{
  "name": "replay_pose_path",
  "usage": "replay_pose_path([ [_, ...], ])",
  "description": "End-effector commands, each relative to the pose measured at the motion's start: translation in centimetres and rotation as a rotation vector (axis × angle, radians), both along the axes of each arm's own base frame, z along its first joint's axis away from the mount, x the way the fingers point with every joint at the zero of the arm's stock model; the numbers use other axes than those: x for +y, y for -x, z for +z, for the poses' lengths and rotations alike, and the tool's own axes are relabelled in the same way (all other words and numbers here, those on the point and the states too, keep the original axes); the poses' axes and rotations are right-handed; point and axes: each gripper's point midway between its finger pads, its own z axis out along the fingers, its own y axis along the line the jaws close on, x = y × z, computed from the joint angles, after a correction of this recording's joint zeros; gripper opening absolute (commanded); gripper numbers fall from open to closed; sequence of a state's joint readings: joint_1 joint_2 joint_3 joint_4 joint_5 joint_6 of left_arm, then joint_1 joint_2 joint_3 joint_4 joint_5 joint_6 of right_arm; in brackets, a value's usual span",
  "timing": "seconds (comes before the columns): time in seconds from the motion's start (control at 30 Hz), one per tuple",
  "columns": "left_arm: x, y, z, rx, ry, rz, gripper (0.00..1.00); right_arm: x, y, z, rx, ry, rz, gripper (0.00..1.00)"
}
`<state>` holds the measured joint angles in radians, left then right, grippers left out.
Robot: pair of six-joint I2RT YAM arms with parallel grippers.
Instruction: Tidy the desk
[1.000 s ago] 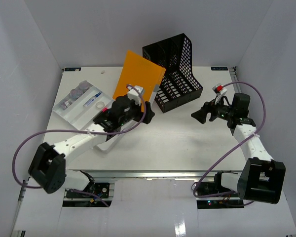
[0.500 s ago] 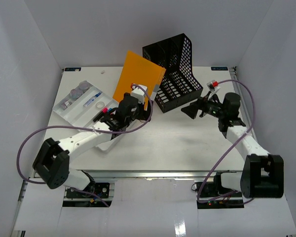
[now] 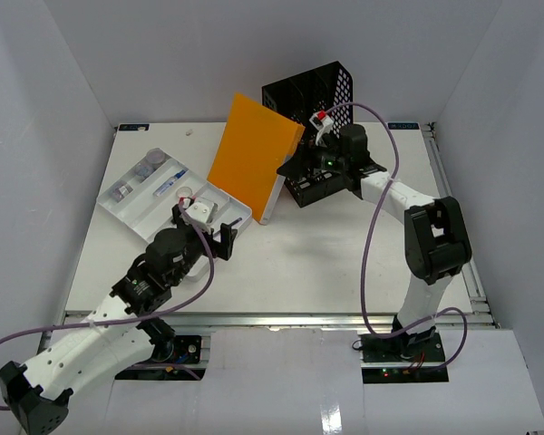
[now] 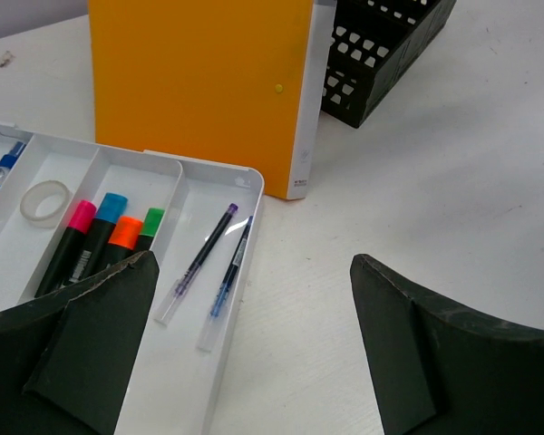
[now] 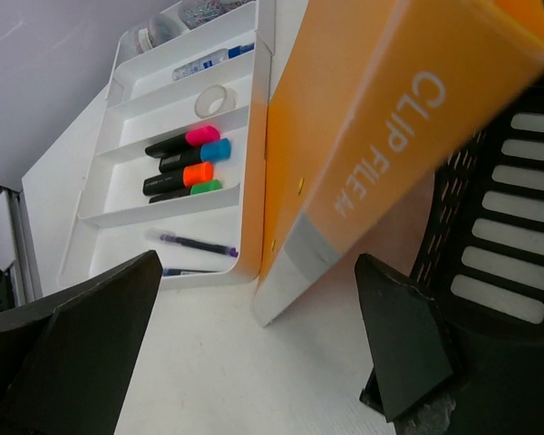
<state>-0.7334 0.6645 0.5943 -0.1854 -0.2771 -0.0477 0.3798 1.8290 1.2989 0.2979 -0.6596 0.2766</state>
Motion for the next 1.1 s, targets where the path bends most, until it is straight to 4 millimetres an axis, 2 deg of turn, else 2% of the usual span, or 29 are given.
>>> replay_pose_path([
  [0.0,1.8,1.0,0.0,-0.027,0.005,0.034,0.98,2.2,-2.5,0.1,-0.004,0.006,-0.033,0.91],
  [0.2,2.2,1.2,0.9,-0.057,0.03,0.041,0.98,3.2,-3.9,-0.9,0.011,-0.01,-0.03,0.84],
  [0.33,2.2,1.1,0.7,-0.057,0.014,0.041,0.98,4.7,-3.8,-1.2,0.017,-0.064,0.036,0.65],
  [0.47,2.3,1.2,0.8,-0.06,0.015,0.041,0.98,5.9,-3.1,-0.9,-0.02,-0.103,0.077,0.51],
  [0.53,2.4,1.2,0.9,-0.065,0.018,0.044,0.98,6.2,-2.6,-1.2,-0.017,-0.118,0.095,0.34],
  [0.57,2.4,1.2,1.0,-0.066,0.019,0.045,0.98,6.2,-2.5,-1.1,-0.024,-0.123,0.101,0.28],
  [0.7,2.4,1.3,1.0,-0.066,0.022,0.045,0.98,5.9,-2.5,-0.6,-0.075,-0.119,0.093,0.16],
  [0.9,2.5,1.3,1.2,-0.072,0.027,0.045,0.98,5.4,-2.0,2.6,-0.174,-0.127,0.12,0.08],
  [1.07,2.8,1.4,1.4,-0.081,0.032,0.054,0.98,4.3,-1.5,9.0,-0.318,-0.152,0.163,0.08],
])
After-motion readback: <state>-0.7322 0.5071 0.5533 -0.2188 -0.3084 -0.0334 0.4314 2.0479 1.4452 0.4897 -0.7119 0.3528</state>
